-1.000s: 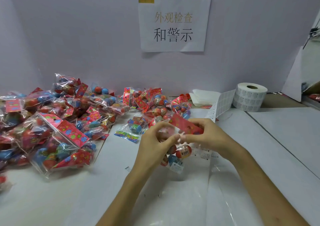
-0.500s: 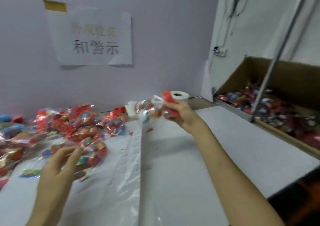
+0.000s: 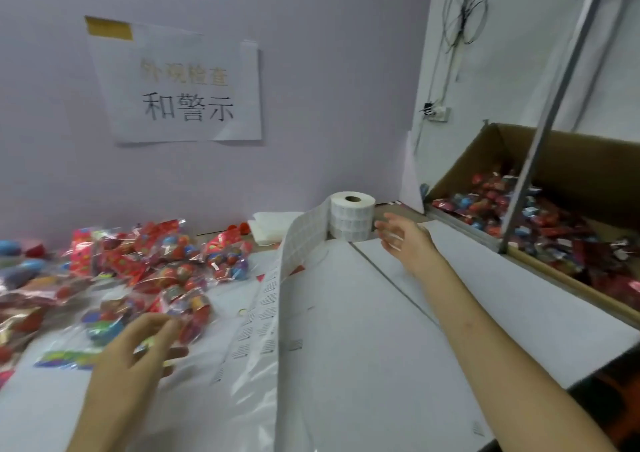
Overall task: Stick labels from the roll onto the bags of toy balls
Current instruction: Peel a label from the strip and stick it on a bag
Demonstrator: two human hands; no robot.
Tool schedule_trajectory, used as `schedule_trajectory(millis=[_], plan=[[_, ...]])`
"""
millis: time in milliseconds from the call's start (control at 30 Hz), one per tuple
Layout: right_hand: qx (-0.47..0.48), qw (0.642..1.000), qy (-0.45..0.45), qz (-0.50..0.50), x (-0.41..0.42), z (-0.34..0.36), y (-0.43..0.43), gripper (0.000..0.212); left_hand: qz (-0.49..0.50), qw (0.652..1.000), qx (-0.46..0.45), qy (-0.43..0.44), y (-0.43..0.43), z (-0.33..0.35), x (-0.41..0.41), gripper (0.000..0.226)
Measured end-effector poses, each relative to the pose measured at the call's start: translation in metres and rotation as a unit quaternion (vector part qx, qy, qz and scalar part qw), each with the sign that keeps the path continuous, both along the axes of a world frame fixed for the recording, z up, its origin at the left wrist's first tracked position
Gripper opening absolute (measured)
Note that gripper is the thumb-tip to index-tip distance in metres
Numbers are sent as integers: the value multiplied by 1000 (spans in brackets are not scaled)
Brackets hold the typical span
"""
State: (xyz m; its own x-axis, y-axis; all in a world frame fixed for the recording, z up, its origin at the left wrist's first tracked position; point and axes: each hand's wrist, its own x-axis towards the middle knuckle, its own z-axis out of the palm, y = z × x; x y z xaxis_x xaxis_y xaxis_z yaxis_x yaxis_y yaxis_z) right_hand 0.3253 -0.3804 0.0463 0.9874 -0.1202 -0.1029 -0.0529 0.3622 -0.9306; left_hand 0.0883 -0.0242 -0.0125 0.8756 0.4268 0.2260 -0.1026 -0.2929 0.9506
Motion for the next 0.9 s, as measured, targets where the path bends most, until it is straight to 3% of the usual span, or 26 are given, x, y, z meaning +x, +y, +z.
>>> schedule_trajectory(millis=[67, 133, 267, 367, 467, 533, 600, 733, 900], plan=[[-37, 996, -38, 74, -11, 19, 37, 20, -2, 999, 31, 16, -12, 8, -3, 9], [-83, 981, -99, 143, -23, 40, 73, 18, -2, 997, 59, 40, -15, 7, -1, 15], [-231, 919, -223, 232, -42, 68, 149, 20, -8, 989, 129, 77, -14, 2, 1, 19], [-410, 828, -285, 253, -43, 61, 206, 42, -10, 983, 166, 84, -13, -2, -1, 12], [-587, 698, -279, 300, -34, 33, 250, 71, -7, 979, 181, 94, -14, 0, -2, 11], [-663, 624, -247, 332, -28, 9, 269, 80, -6, 978, 185, 93, -13, -1, -1, 12], [-681, 616, -208, 338, -22, -13, 280, 76, -7, 977, 191, 93, -12, -3, -1, 12], [-681, 668, -178, 241, -13, -41, 284, 65, -5, 973, 208, 102, -10, -8, 2, 14], [-679, 689, -174, 184, -9, -40, 273, 41, 0, 971, 212, 114, -11, -8, 2, 18]])
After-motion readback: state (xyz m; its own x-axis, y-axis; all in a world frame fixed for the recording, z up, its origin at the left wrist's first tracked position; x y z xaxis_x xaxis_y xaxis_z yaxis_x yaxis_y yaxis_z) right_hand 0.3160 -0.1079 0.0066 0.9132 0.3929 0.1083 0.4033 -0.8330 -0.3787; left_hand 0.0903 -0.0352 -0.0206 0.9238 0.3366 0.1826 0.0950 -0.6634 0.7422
